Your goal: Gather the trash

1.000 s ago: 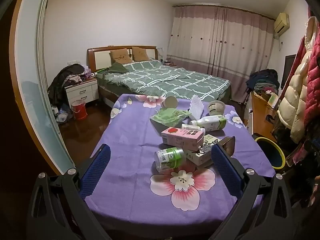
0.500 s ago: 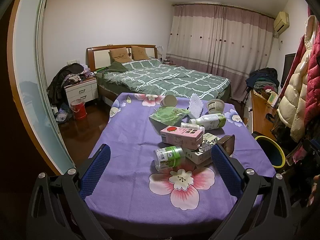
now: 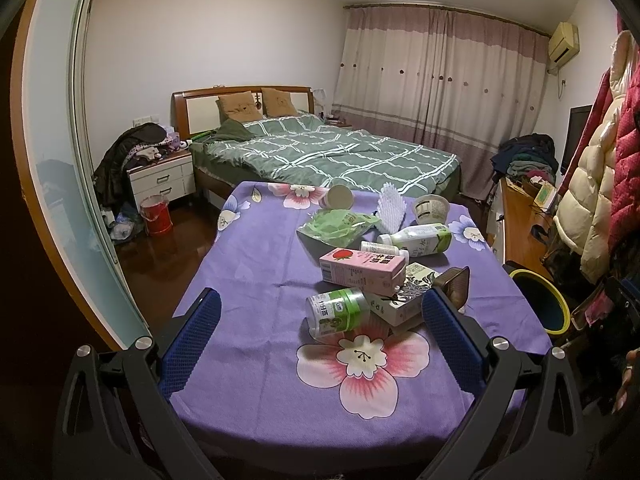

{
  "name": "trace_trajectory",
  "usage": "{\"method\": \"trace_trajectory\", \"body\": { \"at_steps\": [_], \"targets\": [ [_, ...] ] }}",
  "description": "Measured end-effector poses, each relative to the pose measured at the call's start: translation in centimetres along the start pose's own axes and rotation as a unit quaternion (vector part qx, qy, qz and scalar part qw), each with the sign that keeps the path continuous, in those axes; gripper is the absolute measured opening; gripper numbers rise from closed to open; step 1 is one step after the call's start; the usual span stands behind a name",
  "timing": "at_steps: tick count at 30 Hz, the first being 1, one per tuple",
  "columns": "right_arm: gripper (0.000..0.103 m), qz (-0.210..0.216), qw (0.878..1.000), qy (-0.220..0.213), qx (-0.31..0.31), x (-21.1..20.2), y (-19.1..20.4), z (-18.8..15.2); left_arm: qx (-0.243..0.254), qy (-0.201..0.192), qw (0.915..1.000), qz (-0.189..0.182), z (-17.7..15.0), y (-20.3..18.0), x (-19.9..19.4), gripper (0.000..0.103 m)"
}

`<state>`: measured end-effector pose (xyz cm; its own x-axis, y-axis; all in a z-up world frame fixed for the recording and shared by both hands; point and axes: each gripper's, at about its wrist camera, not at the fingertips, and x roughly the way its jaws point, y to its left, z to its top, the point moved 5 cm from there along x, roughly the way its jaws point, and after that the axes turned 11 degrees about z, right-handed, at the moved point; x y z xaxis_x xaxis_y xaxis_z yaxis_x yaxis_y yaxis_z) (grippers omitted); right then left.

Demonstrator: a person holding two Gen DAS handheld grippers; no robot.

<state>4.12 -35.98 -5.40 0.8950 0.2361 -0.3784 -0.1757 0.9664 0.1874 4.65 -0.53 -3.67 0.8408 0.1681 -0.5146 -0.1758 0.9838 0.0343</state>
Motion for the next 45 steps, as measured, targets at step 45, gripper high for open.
{"method": "trace_trajectory", "body": {
  "at_steps": [45],
  "targets": [
    [0.097,-0.004,1.000,-0.003,0.005,0.22,-0.58,-0.15,-0.001,0.006,1.0000,-0.001,-0.50,-0.23,0.48,0.099]
  ]
}}
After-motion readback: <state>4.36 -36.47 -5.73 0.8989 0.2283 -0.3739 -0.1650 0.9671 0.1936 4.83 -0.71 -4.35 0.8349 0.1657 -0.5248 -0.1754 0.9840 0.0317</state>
